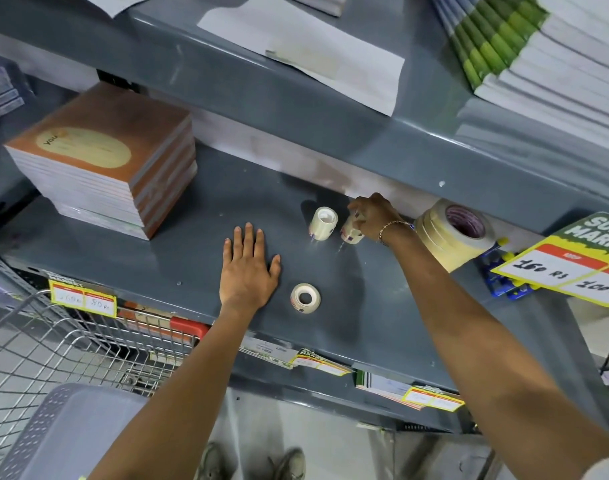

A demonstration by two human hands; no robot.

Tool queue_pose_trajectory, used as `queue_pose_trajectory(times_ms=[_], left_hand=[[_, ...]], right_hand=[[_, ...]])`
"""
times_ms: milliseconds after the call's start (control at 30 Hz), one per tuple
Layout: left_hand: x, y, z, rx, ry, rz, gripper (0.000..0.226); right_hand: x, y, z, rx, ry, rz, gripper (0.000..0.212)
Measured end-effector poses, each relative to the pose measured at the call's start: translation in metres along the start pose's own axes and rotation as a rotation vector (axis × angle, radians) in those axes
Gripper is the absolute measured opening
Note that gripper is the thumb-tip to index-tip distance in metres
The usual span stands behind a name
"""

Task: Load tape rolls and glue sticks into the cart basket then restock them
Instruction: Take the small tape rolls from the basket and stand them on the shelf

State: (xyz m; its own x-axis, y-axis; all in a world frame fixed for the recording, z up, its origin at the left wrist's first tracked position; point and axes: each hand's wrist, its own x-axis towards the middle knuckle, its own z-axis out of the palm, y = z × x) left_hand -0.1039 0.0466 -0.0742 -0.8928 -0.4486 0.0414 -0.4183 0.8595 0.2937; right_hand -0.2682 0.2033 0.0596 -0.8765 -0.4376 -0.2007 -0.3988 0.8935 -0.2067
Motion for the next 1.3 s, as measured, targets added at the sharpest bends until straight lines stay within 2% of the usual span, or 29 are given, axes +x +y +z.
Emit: queue_pose_trajectory(times_ms=[133,200,300,367,433,467,567,667,833,933,1067,1133,1300], left_hand=[[-0.001,-0.001,-0.001,0.003,0.005,0.002,0.067],[-0.002,-0.002,-0.001,0.008,0.002,-0.003,0.067],[-0.002,-0.001,0.0,0.021,-0.013,-0.005,0.067],[-0.001,0.0,0.0,0.023,-0.022,-0.011,0.068],[-0.001,0.0,0.0,0.02,-0.025,-0.012,0.067],[0.0,0.0,0.001,0.018,-0.023,-0.008,0.067],[0.0,-0.001,0.001,0.003,-0.011,-0.005,0.067],[0.0,-0.001,0.002,0.003,-0.003,-0.006,0.067],[0.0,-0.002,0.003,0.009,-0.005,-0.004,0.067],[0.0,-0.002,0.003,0.009,-0.003,-0.004,0.067],[0.0,-0.002,0.003,0.015,-0.005,-0.004,0.067],[0.0,-0.002,0.003,0.016,-0.001,-0.001,0.067],[0.0,-0.004,0.002,0.015,0.002,-0.001,0.067]], right_hand=[[-0.003,-0.001,-0.002,-0.028,-0.015,-0.007,0.053],[-0.011,-0.008,-0.006,-0.037,0.057,-0.028,0.057],[-0.041,-0.029,0.003,-0.011,0.226,-0.104,0.035],[-0.074,-0.046,0.03,-0.001,0.112,-0.194,0.032],[-0.102,-0.061,0.064,-0.041,-0.118,-0.23,0.051],[-0.111,-0.066,0.079,-0.092,-0.178,-0.204,0.058],[-0.116,-0.067,0.1,-0.137,-0.144,-0.107,0.053],[-0.114,-0.06,0.105,-0.11,-0.119,-0.138,0.039],[-0.114,-0.056,0.11,-0.092,-0.111,-0.174,0.038],[-0.105,-0.056,0.097,-0.048,-0.105,-0.164,0.037],[-0.059,-0.052,0.035,0.073,0.037,-0.154,0.031],[-0.034,-0.053,0.006,0.005,0.07,-0.157,0.031],[0.0,-0.059,-0.003,-0.049,-0.004,-0.161,0.035]])
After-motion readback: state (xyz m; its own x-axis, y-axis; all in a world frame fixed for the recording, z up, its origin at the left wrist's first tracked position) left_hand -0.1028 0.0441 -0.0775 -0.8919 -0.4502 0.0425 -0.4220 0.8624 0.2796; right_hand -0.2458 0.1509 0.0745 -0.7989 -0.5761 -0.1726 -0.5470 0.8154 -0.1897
